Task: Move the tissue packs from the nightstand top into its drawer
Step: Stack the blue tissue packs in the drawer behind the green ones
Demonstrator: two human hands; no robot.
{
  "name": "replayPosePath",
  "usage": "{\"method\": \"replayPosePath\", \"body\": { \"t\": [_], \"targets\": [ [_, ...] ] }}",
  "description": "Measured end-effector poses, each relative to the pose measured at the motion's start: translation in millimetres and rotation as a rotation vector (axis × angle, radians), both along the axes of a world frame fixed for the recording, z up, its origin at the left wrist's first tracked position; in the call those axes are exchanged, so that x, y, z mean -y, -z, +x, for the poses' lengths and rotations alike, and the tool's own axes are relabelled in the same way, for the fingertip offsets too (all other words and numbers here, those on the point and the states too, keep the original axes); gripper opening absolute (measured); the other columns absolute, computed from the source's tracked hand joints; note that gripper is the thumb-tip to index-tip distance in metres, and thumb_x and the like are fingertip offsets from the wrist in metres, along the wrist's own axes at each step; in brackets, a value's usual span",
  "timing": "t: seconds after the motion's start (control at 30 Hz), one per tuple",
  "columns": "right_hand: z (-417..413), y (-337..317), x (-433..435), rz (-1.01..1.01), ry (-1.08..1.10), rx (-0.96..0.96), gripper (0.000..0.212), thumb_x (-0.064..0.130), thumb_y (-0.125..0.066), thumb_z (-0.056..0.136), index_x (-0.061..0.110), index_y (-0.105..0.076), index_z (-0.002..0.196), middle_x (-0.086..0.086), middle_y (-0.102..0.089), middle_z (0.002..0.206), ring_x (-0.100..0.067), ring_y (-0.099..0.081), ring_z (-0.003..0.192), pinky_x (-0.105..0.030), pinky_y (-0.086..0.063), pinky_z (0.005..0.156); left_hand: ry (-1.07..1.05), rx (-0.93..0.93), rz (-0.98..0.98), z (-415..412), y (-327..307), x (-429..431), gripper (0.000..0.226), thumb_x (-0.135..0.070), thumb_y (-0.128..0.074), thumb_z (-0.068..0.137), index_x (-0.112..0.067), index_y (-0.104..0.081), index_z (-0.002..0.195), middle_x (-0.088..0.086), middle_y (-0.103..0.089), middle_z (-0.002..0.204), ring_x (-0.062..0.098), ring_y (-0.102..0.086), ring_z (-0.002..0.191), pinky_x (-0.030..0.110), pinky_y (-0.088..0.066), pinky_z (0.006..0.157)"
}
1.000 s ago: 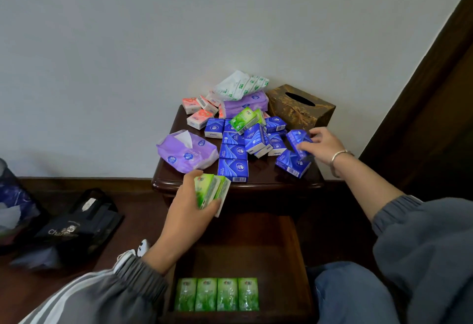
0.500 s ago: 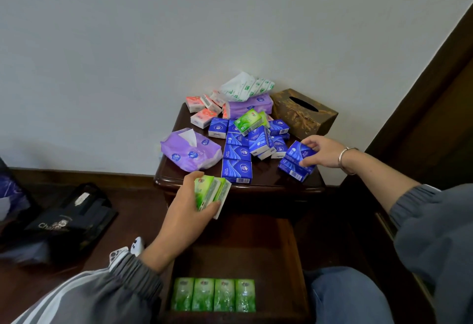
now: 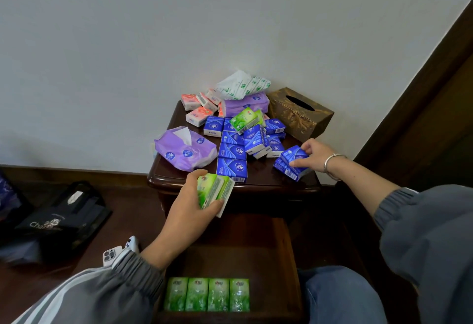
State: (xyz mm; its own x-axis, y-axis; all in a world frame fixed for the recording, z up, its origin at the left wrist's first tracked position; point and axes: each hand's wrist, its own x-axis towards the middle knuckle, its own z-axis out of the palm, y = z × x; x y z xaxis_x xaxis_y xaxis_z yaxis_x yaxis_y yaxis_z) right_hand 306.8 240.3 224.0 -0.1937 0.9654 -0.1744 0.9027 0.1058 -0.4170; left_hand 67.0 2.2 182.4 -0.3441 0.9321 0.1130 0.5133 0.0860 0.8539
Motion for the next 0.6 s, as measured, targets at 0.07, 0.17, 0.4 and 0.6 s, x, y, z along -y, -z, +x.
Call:
{"method": "replayPosePath", "body": {
  "t": [0.07, 0.17, 0.4, 0.6],
  "targets": [
    [-3, 9, -2, -0.024, 0.022, 0.009, 0.06, 0.047, -0.072, 0.074, 0.015, -0.047, 0.119, -0.008, -0.057, 0.119, -0.018, -0.051, 0.095, -0.032, -0.045, 0.078, 0.011, 0.002, -0.004, 1, -1, 1, 0.062, -0.023, -0.072, 0.081, -0.03, -0.035, 0.13, -0.007, -0.053, 0.115, 0.012, -0.055, 0.1, 0.024, -0.037, 0.078],
    [-5, 14, -7, -0.135, 0.109, -0.12, 0.059, 0.044, -0.072, 0.076, 0.012, -0.047, 0.118, -0.01, -0.055, 0.123, -0.02, -0.052, 0.099, -0.034, -0.045, 0.078, 0.01, -0.003, -0.003, -3, 1, 4, 0.063, -0.024, -0.072, 0.081, -0.031, -0.035, 0.131, -0.007, -0.052, 0.117, 0.012, -0.055, 0.101, 0.025, -0.039, 0.079],
    [-13, 12, -5, -0.371, 0.233, -0.227, 0.093, 0.04, -0.083, 0.062, 0.007, -0.038, 0.137, -0.011, -0.047, 0.136, -0.026, -0.047, 0.119, -0.034, -0.042, 0.087, -0.001, 0.01, -0.02, -6, 9, 12, 0.063, -0.025, -0.072, 0.081, -0.034, -0.034, 0.131, -0.009, -0.053, 0.114, 0.009, -0.055, 0.095, 0.016, -0.038, 0.07],
    [-2, 4, 52, -0.405, 0.151, -0.481, 0.083, 0.019, -0.083, 0.064, 0.007, -0.042, 0.135, -0.011, -0.059, 0.126, -0.024, -0.059, 0.111, -0.038, -0.047, 0.098, -0.113, 0.094, 0.09, -29, 15, 36, 0.062, -0.017, -0.073, 0.08, -0.034, -0.037, 0.127, -0.016, -0.055, 0.11, -0.005, -0.057, 0.095, 0.012, -0.042, 0.076]
  ]
}}
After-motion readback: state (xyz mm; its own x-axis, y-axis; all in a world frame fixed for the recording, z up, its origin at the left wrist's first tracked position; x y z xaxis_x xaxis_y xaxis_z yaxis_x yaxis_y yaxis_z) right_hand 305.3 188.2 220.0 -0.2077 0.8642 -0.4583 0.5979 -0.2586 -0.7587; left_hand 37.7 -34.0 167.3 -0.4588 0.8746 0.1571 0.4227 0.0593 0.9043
